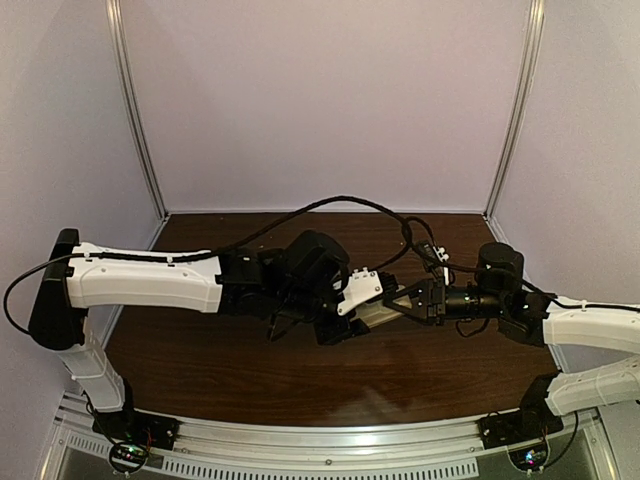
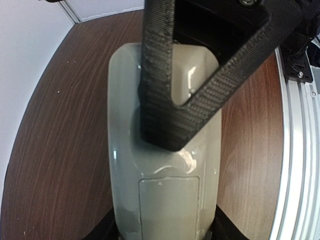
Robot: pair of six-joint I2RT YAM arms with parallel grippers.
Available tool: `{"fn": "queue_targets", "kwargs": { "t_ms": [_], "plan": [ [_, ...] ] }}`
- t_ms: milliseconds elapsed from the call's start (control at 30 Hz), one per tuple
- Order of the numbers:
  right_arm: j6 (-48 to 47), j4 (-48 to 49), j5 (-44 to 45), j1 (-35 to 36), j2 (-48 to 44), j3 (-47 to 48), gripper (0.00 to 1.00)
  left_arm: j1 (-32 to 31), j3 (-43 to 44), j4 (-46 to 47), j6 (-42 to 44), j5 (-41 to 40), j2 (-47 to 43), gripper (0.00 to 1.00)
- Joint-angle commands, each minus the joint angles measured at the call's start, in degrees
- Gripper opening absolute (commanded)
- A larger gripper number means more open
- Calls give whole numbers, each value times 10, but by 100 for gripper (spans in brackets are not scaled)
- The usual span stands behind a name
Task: Load the batteries into the remote control
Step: Pass from the right arm to the left, then pass from the left arm to the right
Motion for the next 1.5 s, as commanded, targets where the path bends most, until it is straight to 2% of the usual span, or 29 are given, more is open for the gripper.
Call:
{"fn": "queue_targets", "kwargs": {
  "t_ms": [0,100,167,267,333,533,700,767,800,833,1033,1467],
  "plan": [
    [-2,14,-5,3,-6,12,2,-1,13,5,-9,19,3,45],
    [-3,13,-8,3,-8,17,8,-1,11,5,-11,20,2,39],
    [-4,13,-10,2,-12,19,18,-2,9,5,-13,20,1,38],
    [-12,7,-14,-3,-15,26,39,0,7,5,-15,23,-3,36],
    [-20,5,-21,-11,-22,29,48,0,4,8,-16,30,-9,35],
    [-72,-1,-40,-42,-68,43,61,23,-30,47,-28,130,-60,33],
    [-157,-5,-46,-43,-112,65,70,50,-65,101,-39,237,-115,33],
    [-173,-1,-50,-43,-124,75,83,57,-69,114,-39,263,-132,33],
    [-178,7,-54,-43,-128,77,94,58,-70,118,-38,273,-138,33],
    [-182,14,-58,-43,-132,78,98,58,-70,121,-37,279,-145,33],
    [-209,44,-78,-27,-138,87,100,61,-74,145,-42,313,-168,33],
    [-274,55,-55,66,-91,128,98,63,-88,202,-65,365,-167,33]
  ]
}}
